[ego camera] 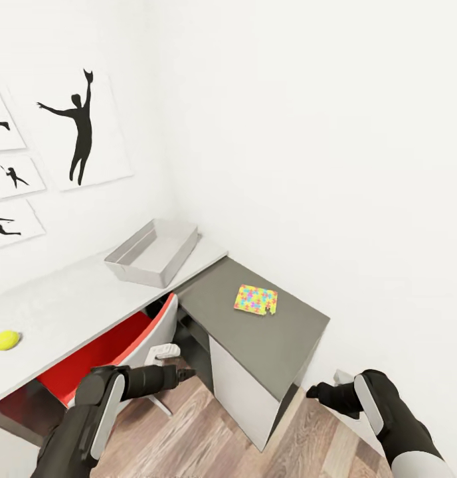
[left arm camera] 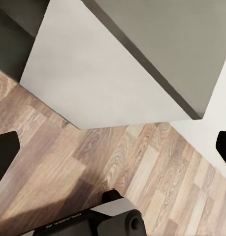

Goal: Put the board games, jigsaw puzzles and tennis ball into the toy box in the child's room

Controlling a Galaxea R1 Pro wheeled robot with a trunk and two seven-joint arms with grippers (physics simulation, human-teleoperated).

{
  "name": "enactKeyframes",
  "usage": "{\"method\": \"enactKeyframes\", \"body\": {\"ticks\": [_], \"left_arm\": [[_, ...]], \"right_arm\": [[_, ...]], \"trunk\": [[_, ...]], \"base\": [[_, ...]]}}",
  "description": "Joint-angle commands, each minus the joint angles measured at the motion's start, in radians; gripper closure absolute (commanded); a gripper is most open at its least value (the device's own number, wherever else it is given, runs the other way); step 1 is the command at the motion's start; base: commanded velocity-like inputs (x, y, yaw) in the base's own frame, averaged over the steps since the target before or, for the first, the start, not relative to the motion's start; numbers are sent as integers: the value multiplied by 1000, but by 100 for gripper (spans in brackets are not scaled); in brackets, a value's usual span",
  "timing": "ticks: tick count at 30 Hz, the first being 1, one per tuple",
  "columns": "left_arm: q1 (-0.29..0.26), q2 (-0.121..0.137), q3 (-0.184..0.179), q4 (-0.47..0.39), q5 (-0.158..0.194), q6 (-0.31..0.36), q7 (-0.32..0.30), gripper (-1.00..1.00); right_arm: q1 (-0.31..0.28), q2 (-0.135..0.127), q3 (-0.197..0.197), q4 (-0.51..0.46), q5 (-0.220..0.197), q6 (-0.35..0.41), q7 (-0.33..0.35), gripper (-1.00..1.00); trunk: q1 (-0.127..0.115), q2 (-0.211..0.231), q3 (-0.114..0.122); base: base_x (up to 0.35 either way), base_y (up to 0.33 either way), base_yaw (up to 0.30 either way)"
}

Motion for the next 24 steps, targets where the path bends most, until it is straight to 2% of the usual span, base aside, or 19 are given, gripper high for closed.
{"method": "enactKeyframes", "body": {"ticks": [1,7,9,11,12,15,16,18,19,24], "left_arm": [[-1,0,5,-2,7,8,-3,-100],[0,9,16,-17,7,8,-107,-100],[0,41,32,-20,8,8,-227,-100],[0,67,41,-21,8,8,-300,-100],[-1,96,51,-21,8,8,-380,-100],[0,142,74,-21,8,8,-507,-100],[-1,173,95,-21,8,8,-591,-100],[-1,200,118,-21,8,8,-673,-100],[-1,223,142,-21,8,8,-752,-100],[-6,266,200,-19,4,8,-923,-100]], "right_arm": [[0,0,-2,-2,6,5,9,-100],[20,0,-3,-32,-1,8,19,-100],[49,-1,-5,-98,-6,9,54,-100],[73,-1,-7,-141,-8,10,87,-100],[101,-2,-9,-188,-8,9,127,-100],[143,-3,-11,-260,-7,7,195,-100],[166,-3,-12,-302,-5,6,236,-100],[182,-3,-14,-333,-3,5,270,-100],[194,-3,-18,-356,-3,4,296,-100],[207,-3,-43,-384,-7,5,329,-100]], "trunk": [[1,-2,-2],[1,-2,-2],[1,-2,-2],[1,-2,-2],[1,-2,-2],[1,-2,-2],[1,-2,-2],[1,-2,-2],[1,-2,-2],[1,-2,-2]], "base": [[8,-8,292],[3,-4,250],[1,-1,91],[0,-1,51],[0,0,29],[0,0,19],[0,0,9],[0,0,7],[0,0,4],[0,0,2]]}}
